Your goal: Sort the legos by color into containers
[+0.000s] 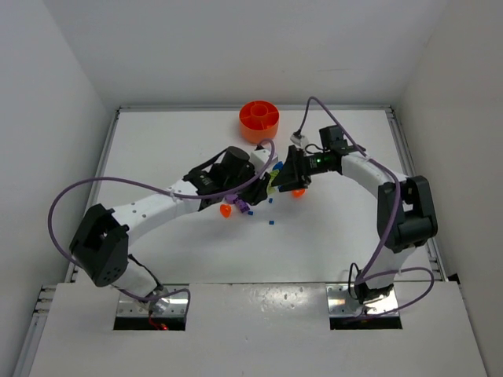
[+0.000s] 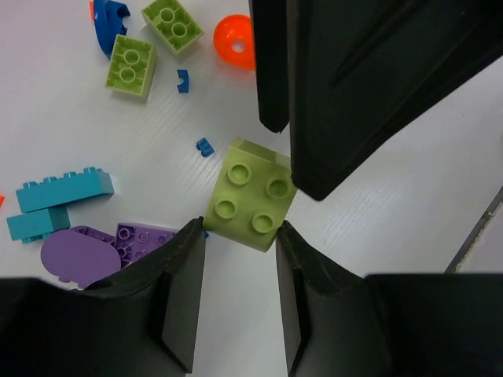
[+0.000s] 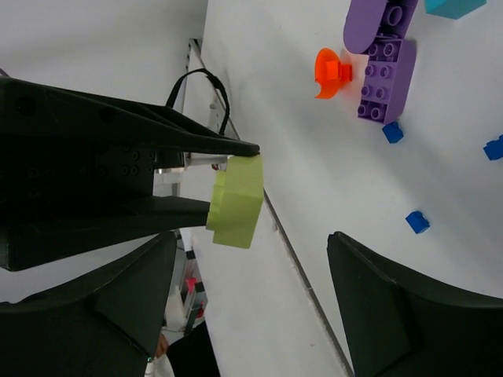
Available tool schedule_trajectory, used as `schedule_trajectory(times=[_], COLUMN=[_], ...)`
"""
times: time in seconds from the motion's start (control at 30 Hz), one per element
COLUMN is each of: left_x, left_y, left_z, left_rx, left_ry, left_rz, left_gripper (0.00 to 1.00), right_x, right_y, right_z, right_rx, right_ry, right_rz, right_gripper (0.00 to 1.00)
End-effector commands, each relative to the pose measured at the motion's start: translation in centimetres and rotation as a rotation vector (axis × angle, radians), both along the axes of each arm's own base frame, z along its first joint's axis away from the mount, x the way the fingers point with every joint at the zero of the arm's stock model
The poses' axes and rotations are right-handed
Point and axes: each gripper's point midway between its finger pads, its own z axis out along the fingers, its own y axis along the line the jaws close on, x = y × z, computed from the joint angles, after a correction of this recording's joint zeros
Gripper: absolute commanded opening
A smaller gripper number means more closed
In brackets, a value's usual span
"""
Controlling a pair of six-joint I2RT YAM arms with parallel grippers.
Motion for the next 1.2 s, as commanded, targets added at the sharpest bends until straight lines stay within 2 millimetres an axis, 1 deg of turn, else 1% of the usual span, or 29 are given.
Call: schedule_trajectory(times=[0.0,0.13,0.17,0.2,0.3,0.33,0.37,0.47,0.5,0.53,0.57,0.6,0.63,0.67,0.7,0.73,0.77,0.8,0.83,0.87,0.9,0.93,0.97,1.0,1.03,1.07,1.1,1.13,1.17], left_x=[0.4,0.1,0.1,0.2,0.2,0.2,0.2,0.2,0.2,0.2,0.1,0.1,0.1,0.0,0.2,0.4,0.3,0.7,0.7,1.7,2.2,2.7,3.3,4.2,5.0,5.4,6.3,6.6,7.0], left_y=[-1.5,-1.8,-1.8,-1.9,-1.9,-1.9,-1.9,-1.9,-1.9,-1.9,-1.8,-1.8,-1.8,-1.5,-1.3,-1.1,-0.5,0.1,0.4,1.9,3.1,4.0,5.0,7.0,8.2,9.2,11.0,11.9,12.8], left_z=[1.8,1.8,1.4,1.8,1.8,1.8,1.8,1.8,1.8,1.8,1.4,1.4,1.4,1.3,1.7,1.7,1.5,1.7,1.9,1.8,1.5,2.4,2.1,2.1,2.3,2.5,3.0,3.2,3.5], left_rx=[-0.040,-0.045,-0.039,-0.045,-0.045,-0.045,-0.045,-0.045,-0.045,-0.045,-0.039,-0.039,-0.039,-0.035,-0.034,-0.028,-0.007,0.011,0.017,0.025,0.041,0.027,0.042,0.047,0.055,0.056,0.048,0.049,0.048], left_ry=[-0.031,-0.024,-0.018,-0.024,-0.024,-0.024,-0.024,-0.024,-0.024,-0.024,-0.018,-0.017,-0.017,-0.021,-0.034,-0.041,-0.036,-0.051,-0.057,-0.062,-0.060,-0.075,-0.067,-0.051,-0.052,-0.051,-0.061,-0.060,-0.070], left_rz=[-0.016,-0.020,-0.020,-0.020,-0.020,-0.020,-0.020,-0.020,-0.020,-0.020,-0.020,-0.020,-0.020,-0.012,0.002,0.015,0.032,0.066,0.077,0.111,0.145,0.171,0.202,0.261,0.299,0.325,0.376,0.399,0.429], left_gripper=[0.00,0.00,0.00,0.00,0.00,0.00,0.00,0.00,0.00,0.00,0.00,0.00,0.00,0.00,0.01,0.11,0.17,0.30,0.56,0.68,0.78,0.86,0.89,0.90,0.92,0.93,0.93,0.93,0.93], right_x=[0.5,0.4,0.1,0.0,0.0,0.0,0.0,-0.1,0.0,0.0,0.0,0.0,-0.1,0.1,0.6,0.8,1.0,1.9,2.3,3.2,4.5,5.6,7.4,8.8,9.8,11.6,12.8,13.9,15.2], right_y=[1.4,1.8,2.1,2.1,2.5,2.5,2.8,2.9,2.9,2.9,2.9,2.9,2.8,2.7,2.6,2.5,2.3,1.6,1.4,1.0,0.6,0.3,0.2,-0.5,-0.6,-0.5,-0.7,-0.8,-0.8], right_z=[2.2,1.8,1.8,1.6,1.6,1.6,1.3,1.5,1.2,1.2,1.2,1.2,0.8,0.8,1.2,1.1,1.6,1.2,1.5,2.7,2.8,3.0,4.9,4.8,5.1,7.2,7.1,6.4,7.1], right_rx=[0.061,0.070,0.071,0.076,0.085,0.085,0.085,0.094,0.092,0.092,0.092,0.092,0.078,0.065,0.040,0.019,-0.010,-0.064,-0.090,-0.106,-0.160,-0.198,-0.222,-0.290,-0.312,-0.315,-0.347,-0.372,-0.403], right_ry=[-0.065,-0.043,-0.042,-0.031,-0.035,-0.035,-0.033,-0.031,-0.023,-0.022,-0.022,-0.022,-0.036,-0.050,-0.090,-0.105,-0.150,-0.176,-0.206,-0.257,-0.312,-0.343,-0.424,-0.445,-0.461,-0.516,-0.525,-0.532,-0.577], right_rz=[0.047,0.060,0.071,0.076,0.091,0.091,0.100,0.103,0.103,0.103,0.103,0.103,0.105,0.106,0.098,0.096,0.106,0.078,0.068,0.040,-0.003,-0.033,-0.067,-0.108,-0.128,-0.154,-0.179,-0.186,-0.209], right_gripper=[0.76,0.76,0.74,0.72,0.68,0.68,0.65,0.54,0.50,0.41,0.36,0.24,0.16,0.11,0.07,0.03,0.01,0.01,0.00,0.00,0.00,0.00,0.00,0.00,0.00,0.00,0.00,0.00,0.00])
